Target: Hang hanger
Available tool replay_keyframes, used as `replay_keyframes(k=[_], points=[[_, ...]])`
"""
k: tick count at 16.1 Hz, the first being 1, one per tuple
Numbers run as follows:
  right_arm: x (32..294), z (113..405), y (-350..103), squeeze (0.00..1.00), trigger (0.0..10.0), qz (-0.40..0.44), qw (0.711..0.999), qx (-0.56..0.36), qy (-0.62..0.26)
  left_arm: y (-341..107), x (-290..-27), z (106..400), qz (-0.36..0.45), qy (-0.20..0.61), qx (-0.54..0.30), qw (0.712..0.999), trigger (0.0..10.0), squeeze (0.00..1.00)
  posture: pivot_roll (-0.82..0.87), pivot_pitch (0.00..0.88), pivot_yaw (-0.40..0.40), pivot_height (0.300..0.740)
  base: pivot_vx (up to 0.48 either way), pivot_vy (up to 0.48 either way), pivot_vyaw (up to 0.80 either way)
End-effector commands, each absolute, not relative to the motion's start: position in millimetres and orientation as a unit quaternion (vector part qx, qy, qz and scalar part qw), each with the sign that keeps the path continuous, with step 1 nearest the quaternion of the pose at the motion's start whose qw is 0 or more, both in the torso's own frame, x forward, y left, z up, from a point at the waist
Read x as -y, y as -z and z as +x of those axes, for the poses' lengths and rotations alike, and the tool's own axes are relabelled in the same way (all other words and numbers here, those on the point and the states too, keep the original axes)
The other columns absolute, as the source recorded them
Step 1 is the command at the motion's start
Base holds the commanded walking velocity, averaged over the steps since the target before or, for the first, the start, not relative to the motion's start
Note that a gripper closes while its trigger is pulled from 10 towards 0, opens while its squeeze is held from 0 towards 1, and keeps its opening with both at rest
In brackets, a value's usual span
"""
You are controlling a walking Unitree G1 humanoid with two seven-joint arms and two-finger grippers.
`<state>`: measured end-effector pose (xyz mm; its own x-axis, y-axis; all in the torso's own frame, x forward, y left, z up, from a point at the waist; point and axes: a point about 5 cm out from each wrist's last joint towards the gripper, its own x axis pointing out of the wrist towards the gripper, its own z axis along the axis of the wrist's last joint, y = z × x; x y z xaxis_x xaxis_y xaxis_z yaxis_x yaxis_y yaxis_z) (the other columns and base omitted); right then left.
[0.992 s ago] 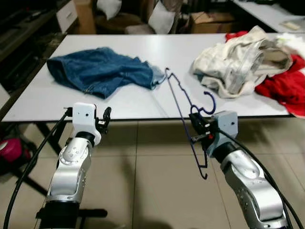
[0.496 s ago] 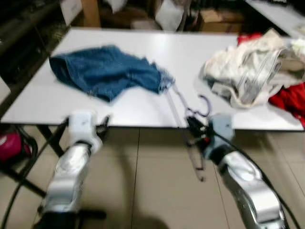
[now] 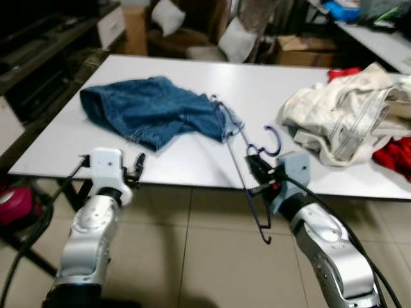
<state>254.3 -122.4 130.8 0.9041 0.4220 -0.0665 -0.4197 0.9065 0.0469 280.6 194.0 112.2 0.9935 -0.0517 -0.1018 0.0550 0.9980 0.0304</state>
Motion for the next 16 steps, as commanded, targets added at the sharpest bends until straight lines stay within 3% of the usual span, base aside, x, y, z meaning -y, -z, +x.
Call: replay_keyframes(k=[1,8,11,16], points=[[132.7,255.5,-133.7,0.0,10.0,0.01,0.979,-0.034,-0.2,-115.3,-185.3,281.8,0.014,0.039,-0.046,0.998,10.0,0.34,-0.11,0.0,-0.001,0.74,0.319,0.0,0.0],[136.7,254.5,-131.6,0.0,10.0,0.026,0.982,-0.038,-0.182,-112.7,-179.8,282.3,0.012,0.054,-0.051,0.997,10.0,0.34,-0.12,0.0,0.014,0.74,0.324,0.0,0.0],[137.0,254.9,-132.7,0.0,10.0,0.036,0.982,-0.035,-0.18,-112.0,-178.7,282.4,0.014,0.058,-0.052,0.997,10.0,0.34,-0.12,0.0,0.018,0.74,0.322,0.0,-0.65],[135.8,255.7,-133.6,0.0,10.0,0.032,0.982,-0.031,-0.182,-110.5,-180.4,281.9,0.017,0.056,-0.056,0.997,10.0,0.33,-0.12,0.0,0.018,0.74,0.309,0.0,0.0]])
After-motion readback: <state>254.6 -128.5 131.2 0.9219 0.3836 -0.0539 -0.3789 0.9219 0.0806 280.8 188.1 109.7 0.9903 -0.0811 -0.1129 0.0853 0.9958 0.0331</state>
